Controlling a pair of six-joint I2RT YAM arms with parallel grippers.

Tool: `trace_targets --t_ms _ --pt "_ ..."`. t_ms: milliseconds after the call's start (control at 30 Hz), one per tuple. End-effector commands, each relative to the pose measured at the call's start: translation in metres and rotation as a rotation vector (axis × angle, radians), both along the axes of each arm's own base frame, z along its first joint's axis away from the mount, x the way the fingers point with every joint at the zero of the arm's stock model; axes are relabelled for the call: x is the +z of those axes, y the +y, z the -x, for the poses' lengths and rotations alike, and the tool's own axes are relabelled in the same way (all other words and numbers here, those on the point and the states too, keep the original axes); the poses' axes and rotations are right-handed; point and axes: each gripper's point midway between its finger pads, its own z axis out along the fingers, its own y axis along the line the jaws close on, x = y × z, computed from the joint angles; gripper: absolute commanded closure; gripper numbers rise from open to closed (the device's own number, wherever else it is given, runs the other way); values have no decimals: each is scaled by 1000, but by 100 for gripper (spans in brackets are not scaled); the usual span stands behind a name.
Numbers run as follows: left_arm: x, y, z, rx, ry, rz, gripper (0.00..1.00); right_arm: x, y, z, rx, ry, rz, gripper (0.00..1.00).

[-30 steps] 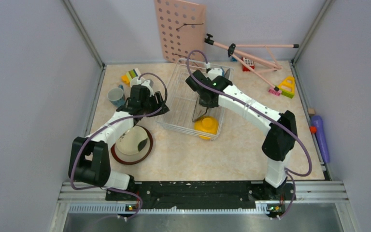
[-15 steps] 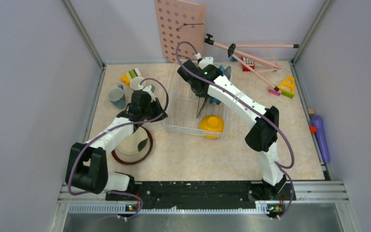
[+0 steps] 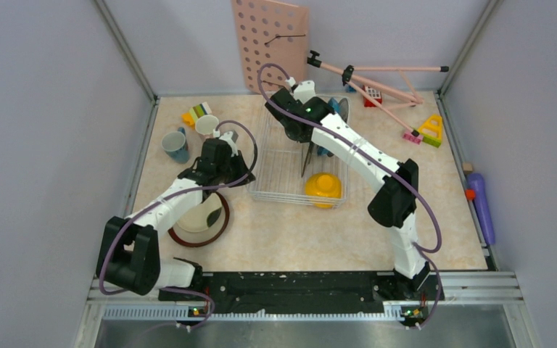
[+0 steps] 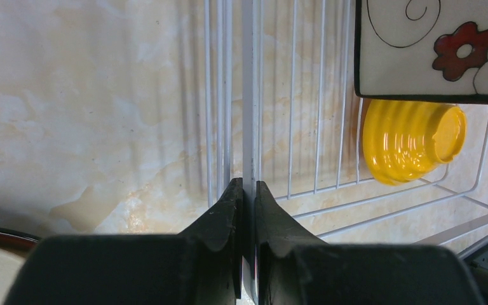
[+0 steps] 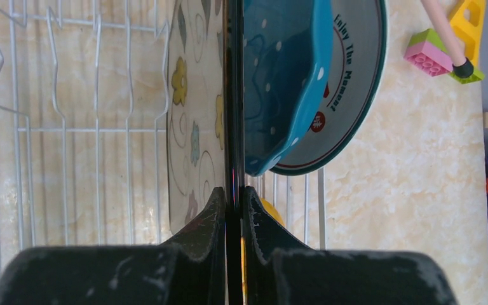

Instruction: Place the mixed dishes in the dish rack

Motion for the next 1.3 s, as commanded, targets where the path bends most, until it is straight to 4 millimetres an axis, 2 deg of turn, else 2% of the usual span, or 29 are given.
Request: trace_targets --t_ms 0,100,267,367,467,500,533,700,800,1033,1167,1267 --pt "21 -1 -1 46 -47 53 100 86 -21 -6 -99 -261 -85 100" --pt "26 -6 -1 55 -52 101 100 82 -25 -4 -126 -268 -96 100" --pt "27 -11 4 59 -58 136 100 59 -25 -5 -111 -239 -117 100" --pt "24 -12 8 52 -47 131 100 63 -30 -14 -104 -292 -97 100" --pt "22 -13 11 44 -39 131 100 68 -26 -26 -28 -363 -74 100" --pt "21 -12 12 42 -36 130 100 61 -26 -26 -3 -374 -57 100" --pt "21 -12 12 41 -35 129 100 62 -26 -26 23 -395 -54 100" --pt "19 -12 14 35 -26 121 100 86 -32 -16 98 -507 -113 100" --pt "20 -12 14 34 -28 126 100 93 -39 -17 60 -528 -89 100" --pt "27 -17 18 38 -39 155 100 84 -56 -22 -117 -558 -32 100" --pt "29 -21 19 57 -51 188 100 85 -60 -19 -175 -582 -35 100" --pt "29 -24 18 59 -51 198 100 83 -52 -14 -137 -594 -40 100"
